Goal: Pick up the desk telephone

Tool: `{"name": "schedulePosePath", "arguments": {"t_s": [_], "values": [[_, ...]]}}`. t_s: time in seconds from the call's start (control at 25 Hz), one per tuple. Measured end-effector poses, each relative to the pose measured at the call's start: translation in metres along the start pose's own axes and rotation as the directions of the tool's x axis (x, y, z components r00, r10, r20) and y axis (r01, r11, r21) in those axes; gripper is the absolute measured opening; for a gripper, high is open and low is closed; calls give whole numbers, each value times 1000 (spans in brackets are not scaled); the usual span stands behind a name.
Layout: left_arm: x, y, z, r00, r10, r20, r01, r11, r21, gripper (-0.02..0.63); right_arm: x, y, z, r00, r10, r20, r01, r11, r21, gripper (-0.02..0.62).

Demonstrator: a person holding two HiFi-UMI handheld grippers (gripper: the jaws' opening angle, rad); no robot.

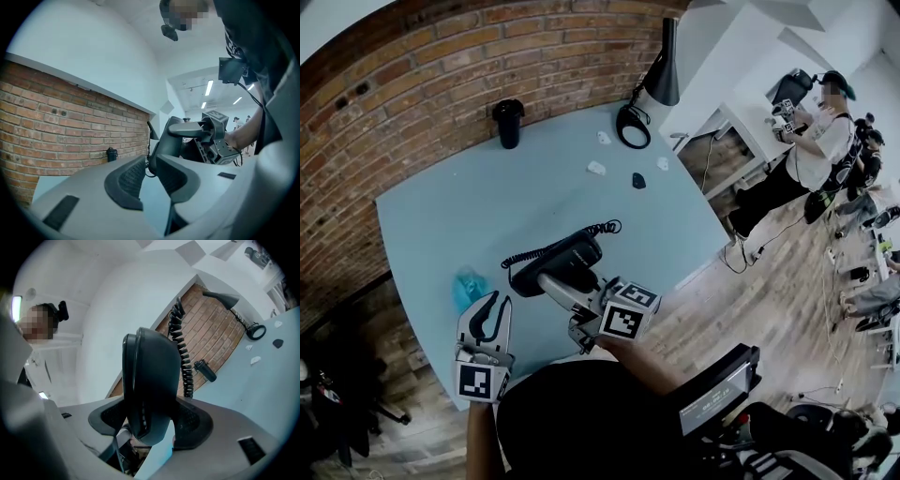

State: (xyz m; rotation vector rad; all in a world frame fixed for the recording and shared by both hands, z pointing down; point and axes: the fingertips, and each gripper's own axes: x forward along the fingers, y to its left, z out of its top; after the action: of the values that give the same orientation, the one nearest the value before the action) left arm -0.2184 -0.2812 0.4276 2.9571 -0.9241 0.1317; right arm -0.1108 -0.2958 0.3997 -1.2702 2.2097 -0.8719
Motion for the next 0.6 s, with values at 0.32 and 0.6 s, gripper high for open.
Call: {"name": "schedulePosePath", "arguments": {"t_s": [0.32,0.6], "values": [[-3,-3,7,1000,-10,28,10,1000,6,101,-3,7,-17,999,12,-34,-15,998,-68,282],[-10,-11,-5,1000,-28,-1,28,1000,8,101,-9,7,-33,998,-6,-69,0,996,-86,282]]}}
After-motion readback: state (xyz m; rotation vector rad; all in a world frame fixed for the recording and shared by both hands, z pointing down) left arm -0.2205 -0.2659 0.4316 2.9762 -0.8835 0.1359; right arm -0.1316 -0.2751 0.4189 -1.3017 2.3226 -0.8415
